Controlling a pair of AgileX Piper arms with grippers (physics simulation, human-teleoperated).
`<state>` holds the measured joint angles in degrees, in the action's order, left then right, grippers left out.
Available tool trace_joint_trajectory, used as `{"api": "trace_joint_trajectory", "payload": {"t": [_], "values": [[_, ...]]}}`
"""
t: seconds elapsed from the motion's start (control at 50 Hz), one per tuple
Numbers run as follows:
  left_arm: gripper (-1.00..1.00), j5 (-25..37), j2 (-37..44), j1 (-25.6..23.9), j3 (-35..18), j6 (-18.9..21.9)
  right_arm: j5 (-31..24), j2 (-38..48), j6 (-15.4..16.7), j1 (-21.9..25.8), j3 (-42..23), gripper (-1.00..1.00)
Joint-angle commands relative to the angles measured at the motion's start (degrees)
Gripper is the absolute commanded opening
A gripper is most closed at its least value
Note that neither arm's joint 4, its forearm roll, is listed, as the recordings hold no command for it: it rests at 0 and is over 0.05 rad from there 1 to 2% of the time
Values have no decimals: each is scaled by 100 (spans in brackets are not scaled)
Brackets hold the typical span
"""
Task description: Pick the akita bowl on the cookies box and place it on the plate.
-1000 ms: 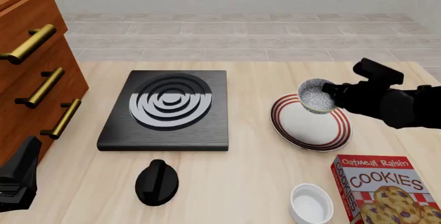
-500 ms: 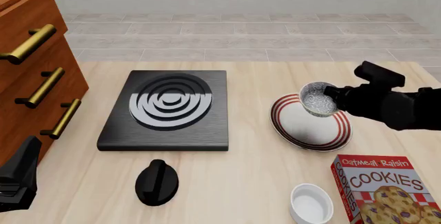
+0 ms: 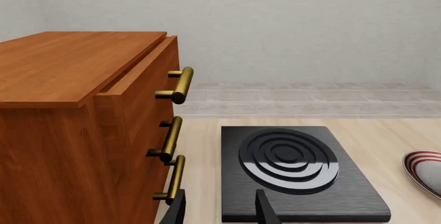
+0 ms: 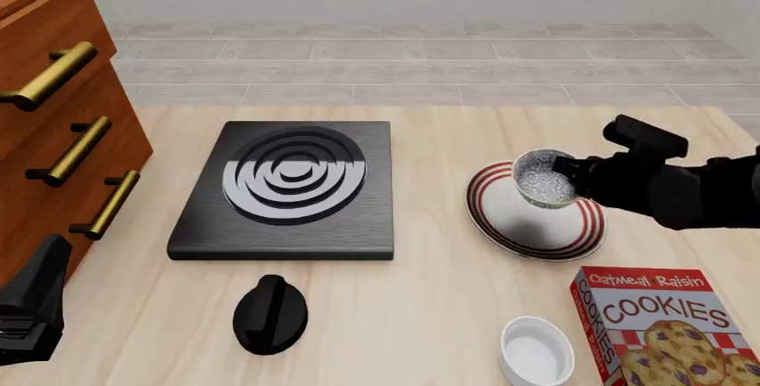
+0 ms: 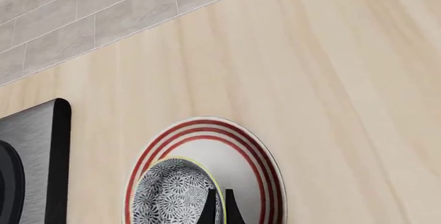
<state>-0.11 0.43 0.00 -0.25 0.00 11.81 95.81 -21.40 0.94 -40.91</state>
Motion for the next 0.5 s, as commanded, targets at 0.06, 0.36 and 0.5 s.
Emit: {"api": "trace_joint_trajectory", "payload": {"t": [0.06, 0.36, 0.5], "values": [[100, 0, 0, 0, 0, 0, 124, 125, -52, 22, 11, -100], [100, 0, 0, 0, 0, 0, 228, 244, -65, 15, 43, -100], [100, 0, 0, 0, 0, 0, 307, 309, -89, 8, 76, -100]]}}
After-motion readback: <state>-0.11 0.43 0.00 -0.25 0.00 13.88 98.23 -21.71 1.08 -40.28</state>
